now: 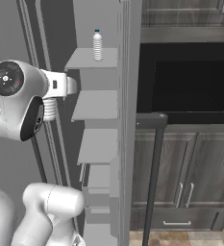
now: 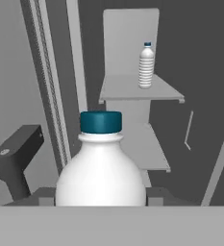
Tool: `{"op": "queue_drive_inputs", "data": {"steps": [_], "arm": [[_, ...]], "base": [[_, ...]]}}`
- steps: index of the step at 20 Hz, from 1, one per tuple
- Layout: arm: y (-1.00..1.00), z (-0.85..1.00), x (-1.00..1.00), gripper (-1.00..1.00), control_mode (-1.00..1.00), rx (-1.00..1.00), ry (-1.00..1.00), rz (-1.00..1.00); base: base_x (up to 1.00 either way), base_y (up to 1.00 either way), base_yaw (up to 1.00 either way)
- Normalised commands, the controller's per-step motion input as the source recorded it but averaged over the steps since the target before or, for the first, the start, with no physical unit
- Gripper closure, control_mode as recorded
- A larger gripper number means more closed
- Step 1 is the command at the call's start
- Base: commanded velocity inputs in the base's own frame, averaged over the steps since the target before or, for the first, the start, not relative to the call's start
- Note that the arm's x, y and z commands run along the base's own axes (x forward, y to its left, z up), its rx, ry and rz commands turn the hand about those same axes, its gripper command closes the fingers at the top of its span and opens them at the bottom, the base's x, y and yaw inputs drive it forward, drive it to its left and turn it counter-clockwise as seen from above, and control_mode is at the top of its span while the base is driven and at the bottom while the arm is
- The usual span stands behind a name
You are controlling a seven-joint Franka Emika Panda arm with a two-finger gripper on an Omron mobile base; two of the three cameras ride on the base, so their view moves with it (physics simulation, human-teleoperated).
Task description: Take the bottled waters from the counter and place them in the freezer to freeze. Close the freezer door after placing the bottles.
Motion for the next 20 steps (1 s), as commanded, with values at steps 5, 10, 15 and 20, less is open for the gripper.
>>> {"op": "queue_drive_inputs", "data": {"steps": [5,10,15,20], "arm": [[-0.07,0.11,0.47,1.00,-1.00,0.00,-0.06,0.04],[-0.12,0.01,0.43,1.00,-1.00,0.03,0.00,-0.01],[-0.10,0.00,0.32,1.00,-1.00,0.07,0.00,-0.01],[-0.09,0.00,0.38,1.00,-1.00,0.01,0.00,0.00]], "base": [[0.00,0.00,0.00],[0.00,0.00,0.00],[0.00,0.00,0.00],[0.00,0.00,0.00]]}}
